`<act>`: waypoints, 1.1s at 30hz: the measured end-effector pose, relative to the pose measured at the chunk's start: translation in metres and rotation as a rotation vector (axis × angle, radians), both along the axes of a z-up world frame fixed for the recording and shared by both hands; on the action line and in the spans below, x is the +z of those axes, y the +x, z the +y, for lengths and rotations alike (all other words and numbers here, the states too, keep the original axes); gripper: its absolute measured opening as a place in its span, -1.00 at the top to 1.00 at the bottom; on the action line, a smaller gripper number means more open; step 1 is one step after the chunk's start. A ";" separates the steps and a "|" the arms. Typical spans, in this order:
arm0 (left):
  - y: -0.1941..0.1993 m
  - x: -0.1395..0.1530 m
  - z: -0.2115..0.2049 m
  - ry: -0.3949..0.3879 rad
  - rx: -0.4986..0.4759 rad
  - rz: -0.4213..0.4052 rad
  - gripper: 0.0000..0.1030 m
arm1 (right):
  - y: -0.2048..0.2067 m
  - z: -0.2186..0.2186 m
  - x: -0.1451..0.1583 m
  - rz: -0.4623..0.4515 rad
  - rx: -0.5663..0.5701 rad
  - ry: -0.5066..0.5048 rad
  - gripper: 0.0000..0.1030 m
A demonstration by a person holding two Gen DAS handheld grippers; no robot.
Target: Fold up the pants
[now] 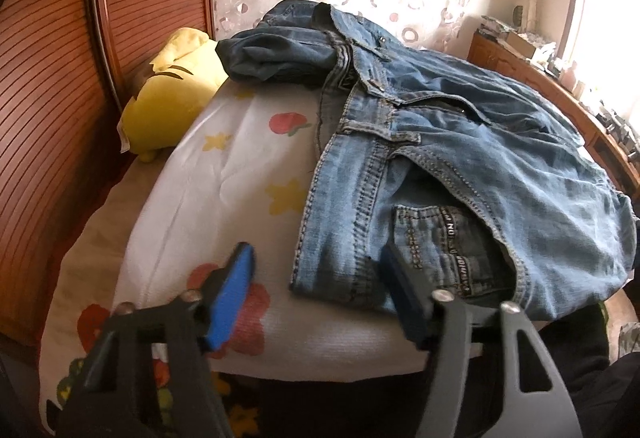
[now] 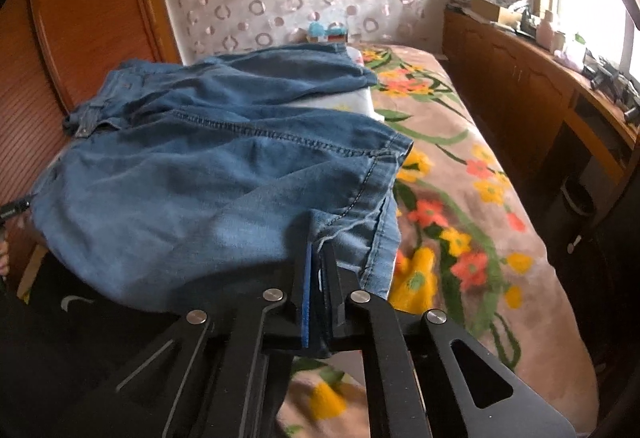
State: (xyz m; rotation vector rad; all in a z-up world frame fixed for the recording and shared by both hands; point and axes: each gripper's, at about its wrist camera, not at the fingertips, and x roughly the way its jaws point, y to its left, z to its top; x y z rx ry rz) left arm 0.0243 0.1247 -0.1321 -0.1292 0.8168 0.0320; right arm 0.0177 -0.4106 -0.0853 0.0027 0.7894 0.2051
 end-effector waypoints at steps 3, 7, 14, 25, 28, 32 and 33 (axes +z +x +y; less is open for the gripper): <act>-0.001 0.001 0.000 -0.015 -0.011 -0.008 0.14 | -0.003 -0.009 0.009 -0.048 -0.042 0.019 1.00; -0.003 0.001 -0.002 -0.032 -0.027 -0.021 0.35 | -0.006 -0.014 0.021 -0.092 -0.061 0.016 1.00; -0.009 0.017 -0.008 -0.032 -0.052 -0.065 0.77 | -0.010 -0.014 0.042 -0.177 -0.091 -0.001 1.00; -0.007 0.102 -0.003 -0.018 -0.055 -0.268 0.78 | 0.014 -0.012 0.114 -0.367 -0.103 -0.041 1.00; 0.004 0.110 -0.005 -0.003 -0.065 -0.279 0.78 | 0.029 -0.006 0.119 -0.381 -0.087 -0.061 1.00; 0.021 0.109 -0.008 0.023 -0.077 -0.275 0.78 | 0.054 0.002 0.112 -0.371 -0.073 -0.103 1.00; 0.025 0.109 -0.008 0.022 -0.076 -0.273 0.78 | 0.059 0.003 0.109 -0.366 -0.073 -0.106 1.00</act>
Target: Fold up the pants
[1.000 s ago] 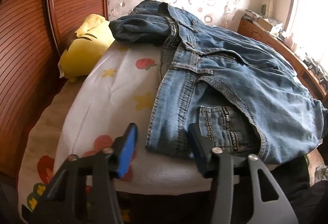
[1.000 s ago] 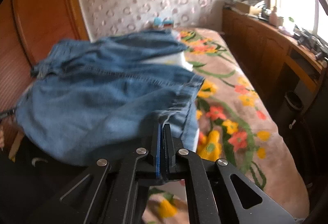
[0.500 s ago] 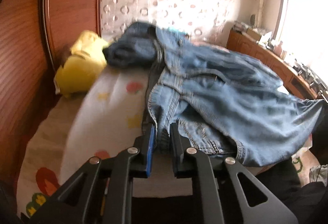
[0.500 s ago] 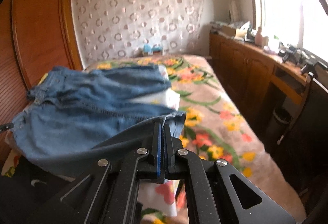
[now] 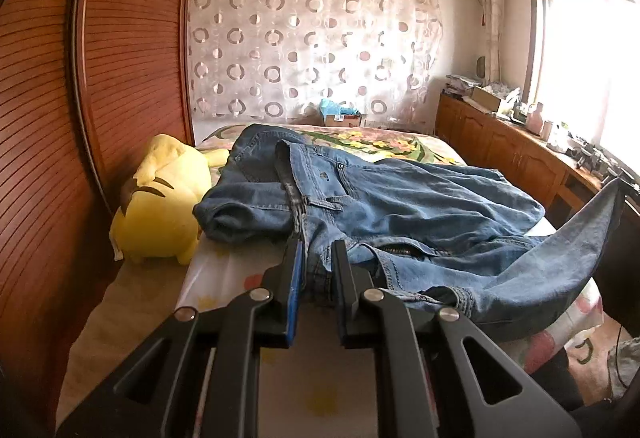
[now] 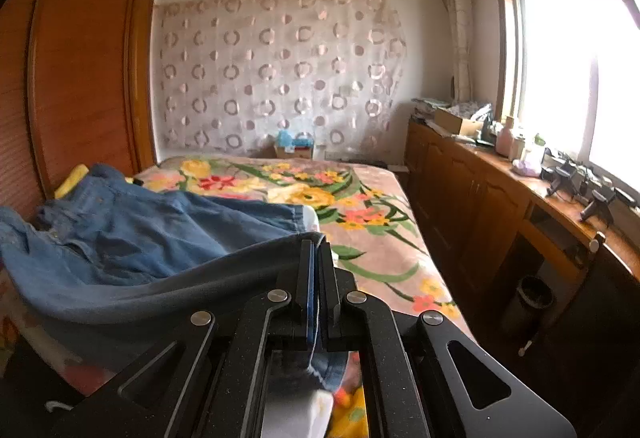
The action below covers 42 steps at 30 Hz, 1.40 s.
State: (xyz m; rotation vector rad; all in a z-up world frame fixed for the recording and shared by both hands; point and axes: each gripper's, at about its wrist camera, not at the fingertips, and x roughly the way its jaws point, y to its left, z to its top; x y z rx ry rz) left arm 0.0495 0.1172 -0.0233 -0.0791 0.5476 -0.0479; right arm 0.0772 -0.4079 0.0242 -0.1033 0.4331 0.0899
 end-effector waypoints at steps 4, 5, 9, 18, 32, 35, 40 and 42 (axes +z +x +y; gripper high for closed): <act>0.018 -0.001 0.001 -0.007 0.008 0.016 0.78 | 0.022 -0.001 -0.010 0.027 -0.010 0.002 1.00; 0.023 0.001 0.001 -0.008 0.011 0.014 0.78 | 0.028 -0.001 -0.011 0.032 -0.012 0.005 1.00; 0.041 0.011 -0.002 0.005 0.008 0.011 0.78 | 0.049 -0.004 -0.007 0.025 -0.018 0.012 1.00; 0.096 0.025 -0.004 0.007 -0.002 0.018 0.78 | 0.097 -0.006 0.008 0.024 -0.021 0.004 1.00; 0.191 0.041 -0.003 0.032 -0.001 -0.029 0.78 | 0.178 -0.003 0.014 -0.016 -0.042 -0.036 1.00; 0.215 0.044 -0.003 0.042 0.000 -0.037 0.78 | 0.201 0.003 0.011 -0.019 -0.038 -0.066 1.00; 0.251 0.040 -0.001 0.055 0.009 -0.034 0.78 | 0.240 0.005 0.007 -0.021 -0.049 -0.089 1.00; 0.263 0.036 0.001 0.056 0.014 -0.028 0.78 | 0.252 0.006 0.004 -0.024 -0.058 -0.091 1.00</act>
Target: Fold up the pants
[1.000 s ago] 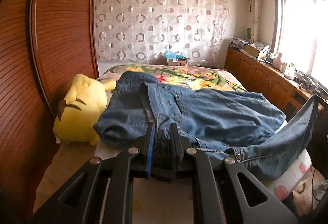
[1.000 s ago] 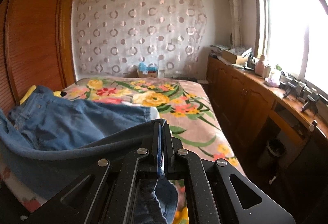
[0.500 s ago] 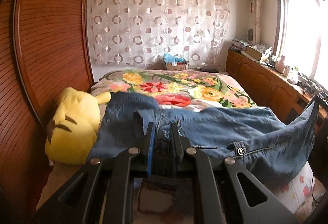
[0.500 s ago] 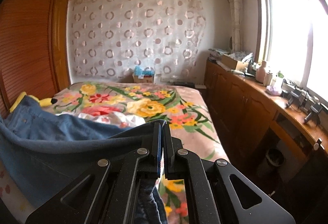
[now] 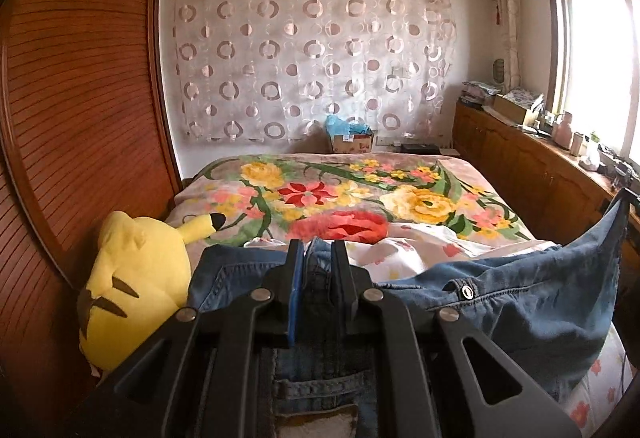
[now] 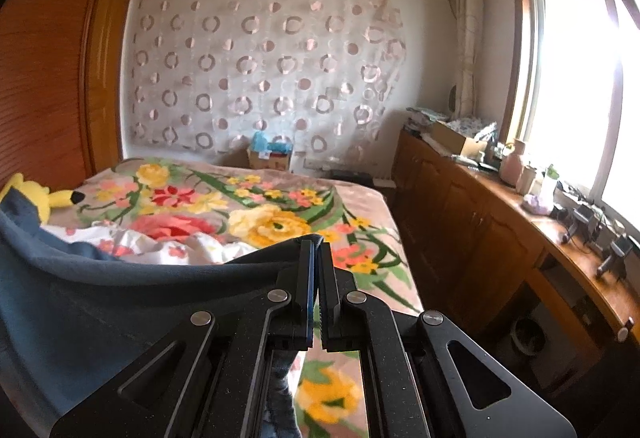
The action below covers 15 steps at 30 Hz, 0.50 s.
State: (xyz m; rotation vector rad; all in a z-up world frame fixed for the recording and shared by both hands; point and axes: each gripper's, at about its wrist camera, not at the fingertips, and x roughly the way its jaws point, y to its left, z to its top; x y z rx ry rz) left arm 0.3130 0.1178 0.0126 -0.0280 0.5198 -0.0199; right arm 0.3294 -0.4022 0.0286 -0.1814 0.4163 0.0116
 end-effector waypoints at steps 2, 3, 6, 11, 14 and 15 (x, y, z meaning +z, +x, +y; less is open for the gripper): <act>0.011 -0.002 0.002 0.000 0.006 0.006 0.78 | 0.015 0.001 -0.004 0.010 -0.007 -0.006 1.00; 0.018 -0.005 0.004 0.001 0.009 0.013 0.78 | 0.023 0.002 -0.007 0.019 -0.010 -0.006 1.00; 0.034 -0.013 0.005 0.006 0.016 0.039 0.78 | 0.045 0.007 -0.021 0.057 -0.014 -0.022 1.00; 0.049 -0.034 0.004 0.033 0.042 0.110 0.75 | 0.072 0.015 -0.046 0.135 -0.010 -0.022 1.00; 0.046 -0.035 0.007 0.054 0.068 0.119 0.62 | 0.080 0.018 -0.056 0.175 0.000 -0.016 1.00; 0.043 -0.034 0.009 0.038 0.060 0.126 0.57 | 0.082 0.019 -0.057 0.189 0.002 -0.014 1.00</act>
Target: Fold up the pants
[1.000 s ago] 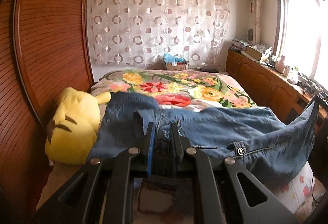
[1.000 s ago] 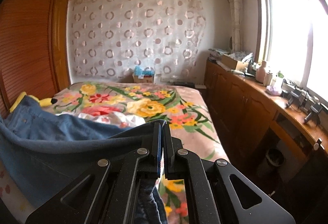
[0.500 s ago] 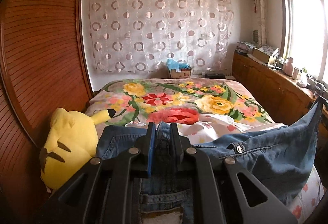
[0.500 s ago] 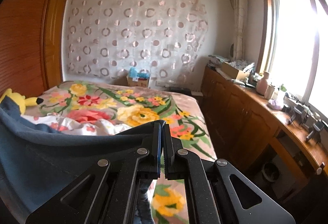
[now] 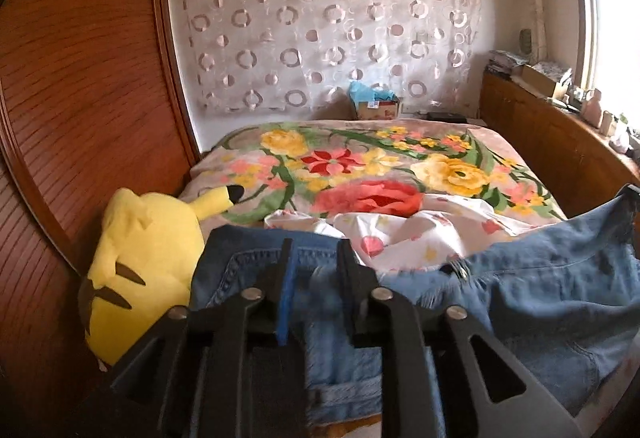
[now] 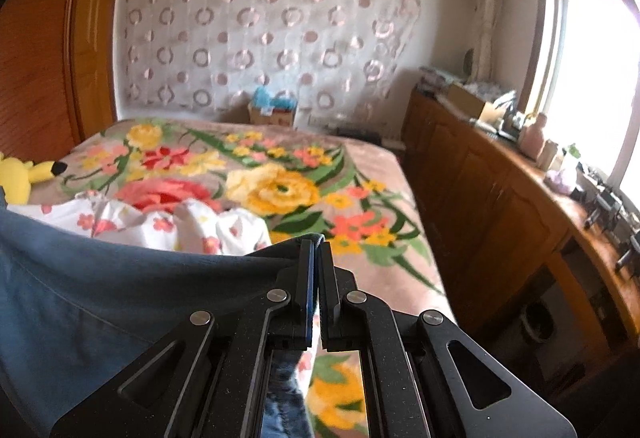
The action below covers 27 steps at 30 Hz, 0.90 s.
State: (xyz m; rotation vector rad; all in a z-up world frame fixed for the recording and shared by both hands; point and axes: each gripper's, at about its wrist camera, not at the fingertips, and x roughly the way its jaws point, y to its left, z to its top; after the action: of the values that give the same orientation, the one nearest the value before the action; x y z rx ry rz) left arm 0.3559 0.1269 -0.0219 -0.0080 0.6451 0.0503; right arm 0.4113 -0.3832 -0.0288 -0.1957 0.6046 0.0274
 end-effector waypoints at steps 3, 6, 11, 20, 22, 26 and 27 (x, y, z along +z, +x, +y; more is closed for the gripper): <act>-0.010 0.004 0.000 0.003 -0.019 0.008 0.42 | -0.003 -0.001 0.002 0.012 -0.002 0.011 0.89; -0.022 0.005 -0.005 -0.012 -0.050 0.011 0.32 | -0.008 -0.005 0.007 0.025 0.017 0.046 0.44; -0.039 0.000 -0.023 -0.052 -0.129 0.042 0.16 | -0.013 -0.009 -0.003 0.120 0.063 0.078 0.27; -0.062 -0.030 -0.063 -0.125 -0.230 0.140 -0.01 | -0.003 -0.018 -0.045 0.318 0.116 0.142 0.06; -0.065 -0.034 -0.070 -0.133 -0.233 0.152 -0.01 | 0.001 -0.021 -0.050 0.352 0.120 0.162 0.06; -0.071 -0.044 -0.080 -0.128 -0.254 0.176 -0.01 | 0.006 -0.025 -0.059 0.395 0.125 0.202 0.06; -0.073 -0.046 -0.081 -0.125 -0.256 0.176 -0.01 | 0.006 -0.026 -0.060 0.398 0.126 0.205 0.06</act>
State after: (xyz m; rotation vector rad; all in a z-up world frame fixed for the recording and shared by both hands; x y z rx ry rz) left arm 0.2833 0.0460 -0.0678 -0.0416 0.8204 -0.2384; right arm 0.4172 -0.4091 -0.0886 -0.0274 0.9792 0.2541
